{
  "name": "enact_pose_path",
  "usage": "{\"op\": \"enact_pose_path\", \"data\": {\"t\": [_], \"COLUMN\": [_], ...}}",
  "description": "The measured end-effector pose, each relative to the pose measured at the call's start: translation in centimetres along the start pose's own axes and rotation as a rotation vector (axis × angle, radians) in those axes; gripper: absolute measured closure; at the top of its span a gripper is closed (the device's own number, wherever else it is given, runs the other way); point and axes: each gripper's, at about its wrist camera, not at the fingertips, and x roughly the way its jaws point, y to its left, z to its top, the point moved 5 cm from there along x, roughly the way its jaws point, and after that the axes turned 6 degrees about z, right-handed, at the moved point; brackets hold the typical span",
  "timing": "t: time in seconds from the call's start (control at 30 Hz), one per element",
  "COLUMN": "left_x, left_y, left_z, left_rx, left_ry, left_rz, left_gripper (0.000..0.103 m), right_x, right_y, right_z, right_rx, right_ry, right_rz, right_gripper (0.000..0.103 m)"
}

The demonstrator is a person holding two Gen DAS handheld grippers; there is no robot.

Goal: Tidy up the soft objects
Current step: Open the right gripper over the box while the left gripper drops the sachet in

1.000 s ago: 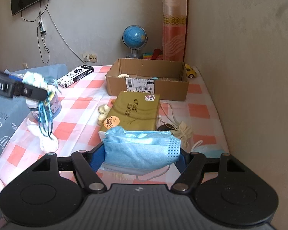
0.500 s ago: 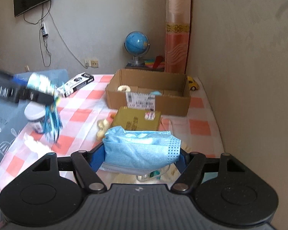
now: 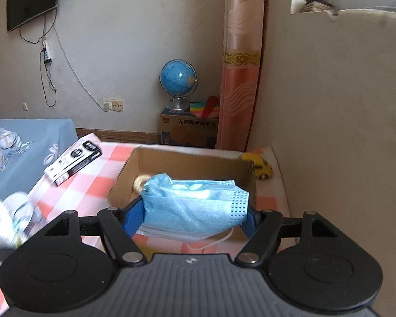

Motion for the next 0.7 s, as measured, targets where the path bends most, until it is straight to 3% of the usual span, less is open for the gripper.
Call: {"op": "enact_pose_path", "data": {"t": [0.2, 0.37, 0.7], "left_x": [1.3, 2.7, 4.0], "left_y": [0.3, 0.2, -1.5], "left_z": [1.0, 2.2, 4.7], "left_rx": [-0.004, 0.006, 0.049], "left_ry": [0.005, 0.013, 0.000], "left_rz": [0.006, 0.015, 0.015], "left_gripper": [0.040, 0.040, 0.040], "right_x": [5.6, 9.8, 7.7], "right_y": [-1.6, -3.0, -3.3], "right_z": [3.8, 5.5, 2.8], "right_rx": [0.012, 0.022, 0.035], "right_ry": [0.031, 0.063, 0.065], "right_rz": [-0.007, -0.011, -0.024], "right_gripper": [0.026, 0.002, 0.000]}}
